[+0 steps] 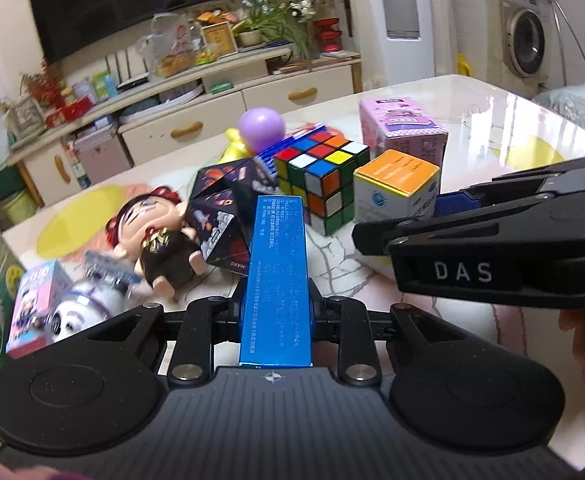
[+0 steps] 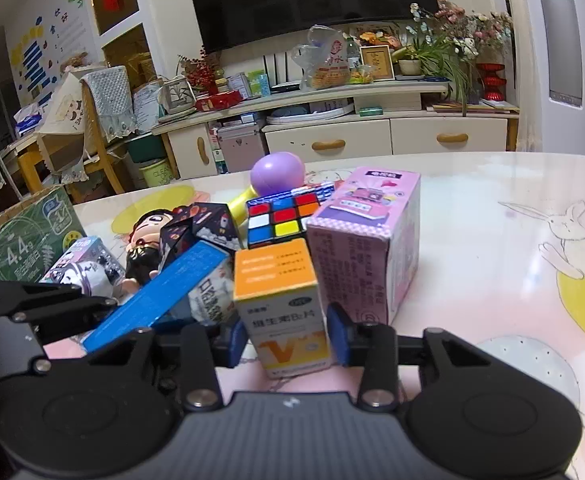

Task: Organize rigid objects
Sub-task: 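Carry blue and vitamin boxes into the cardboard box and open both tools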

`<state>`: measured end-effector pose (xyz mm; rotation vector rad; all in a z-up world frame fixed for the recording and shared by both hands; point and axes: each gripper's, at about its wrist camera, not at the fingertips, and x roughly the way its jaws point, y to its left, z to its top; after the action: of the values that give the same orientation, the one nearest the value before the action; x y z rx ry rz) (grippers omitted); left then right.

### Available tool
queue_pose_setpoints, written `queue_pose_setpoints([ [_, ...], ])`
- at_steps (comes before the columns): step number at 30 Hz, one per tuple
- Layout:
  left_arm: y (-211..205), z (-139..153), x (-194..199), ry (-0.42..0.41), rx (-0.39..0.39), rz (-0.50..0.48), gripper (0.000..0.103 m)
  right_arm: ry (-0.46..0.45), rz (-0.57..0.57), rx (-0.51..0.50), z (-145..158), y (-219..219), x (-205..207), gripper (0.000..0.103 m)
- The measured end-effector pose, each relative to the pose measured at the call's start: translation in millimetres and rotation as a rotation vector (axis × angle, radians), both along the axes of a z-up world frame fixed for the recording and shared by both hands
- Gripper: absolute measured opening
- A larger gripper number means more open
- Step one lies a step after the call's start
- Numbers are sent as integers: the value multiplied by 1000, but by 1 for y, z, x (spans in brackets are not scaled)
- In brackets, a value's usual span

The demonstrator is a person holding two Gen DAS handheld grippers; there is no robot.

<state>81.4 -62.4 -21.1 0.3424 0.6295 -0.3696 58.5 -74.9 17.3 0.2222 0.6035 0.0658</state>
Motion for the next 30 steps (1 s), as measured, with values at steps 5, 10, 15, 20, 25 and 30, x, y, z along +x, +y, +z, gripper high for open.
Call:
queue_pose_setpoints([
  [5, 11, 6, -9, 16, -29, 29, 31, 1, 3, -8, 0, 2, -1, 38],
  [10, 24, 11, -20, 19, -62, 60, 31, 3, 8, -14, 1, 7, -6, 37],
  [15, 35, 17, -25, 29, -102, 83, 31, 3, 18, -39, 1, 20, -11, 37],
  [20, 47, 23, -30, 38, -139, 108, 31, 4, 27, -59, 1, 32, -17, 37],
  [25, 59, 32, -32, 40, -170, 143, 31, 5, 33, -75, 2, 46, -22, 37],
  [30, 67, 39, -41, 40, -189, 159, 31, 7, 36, -80, 3, 56, -25, 37],
])
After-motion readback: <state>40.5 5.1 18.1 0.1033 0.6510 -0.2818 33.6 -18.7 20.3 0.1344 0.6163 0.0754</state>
